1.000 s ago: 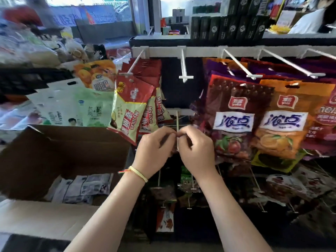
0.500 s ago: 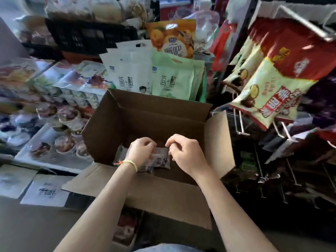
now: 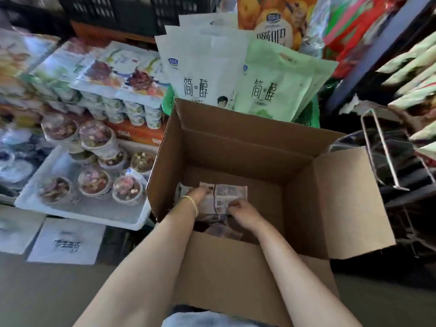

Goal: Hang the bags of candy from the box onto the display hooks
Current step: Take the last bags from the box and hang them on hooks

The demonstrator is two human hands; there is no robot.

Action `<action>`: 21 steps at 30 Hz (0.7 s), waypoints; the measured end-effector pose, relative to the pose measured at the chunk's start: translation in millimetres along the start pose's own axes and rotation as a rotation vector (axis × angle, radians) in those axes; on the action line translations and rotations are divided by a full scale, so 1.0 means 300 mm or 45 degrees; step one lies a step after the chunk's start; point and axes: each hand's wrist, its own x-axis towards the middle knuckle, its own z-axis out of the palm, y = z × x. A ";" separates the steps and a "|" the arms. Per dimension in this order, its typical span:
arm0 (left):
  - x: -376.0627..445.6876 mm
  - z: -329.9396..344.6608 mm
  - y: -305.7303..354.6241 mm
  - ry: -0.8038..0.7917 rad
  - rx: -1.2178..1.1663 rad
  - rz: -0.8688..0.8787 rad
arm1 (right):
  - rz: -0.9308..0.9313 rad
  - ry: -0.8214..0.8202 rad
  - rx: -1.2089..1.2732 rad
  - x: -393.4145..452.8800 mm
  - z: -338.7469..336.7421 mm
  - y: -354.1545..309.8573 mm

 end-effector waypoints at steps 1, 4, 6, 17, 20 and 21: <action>-0.092 0.013 0.025 -0.007 0.025 -0.022 | 0.015 0.024 0.039 -0.001 -0.009 -0.002; -0.200 0.031 0.069 -0.071 0.112 0.003 | 0.033 0.105 0.136 0.007 -0.026 0.011; -0.196 0.034 0.072 -0.071 0.163 -0.005 | 0.048 0.129 0.186 0.013 -0.026 0.020; -0.136 0.044 0.044 -0.079 -0.009 -0.111 | 0.054 0.121 0.294 0.018 -0.013 0.030; -0.131 0.048 0.050 -0.085 0.096 -0.098 | 0.046 0.142 0.293 0.024 -0.022 0.034; -0.127 0.048 0.053 -0.108 0.061 -0.115 | 0.052 0.140 0.293 0.025 -0.023 0.034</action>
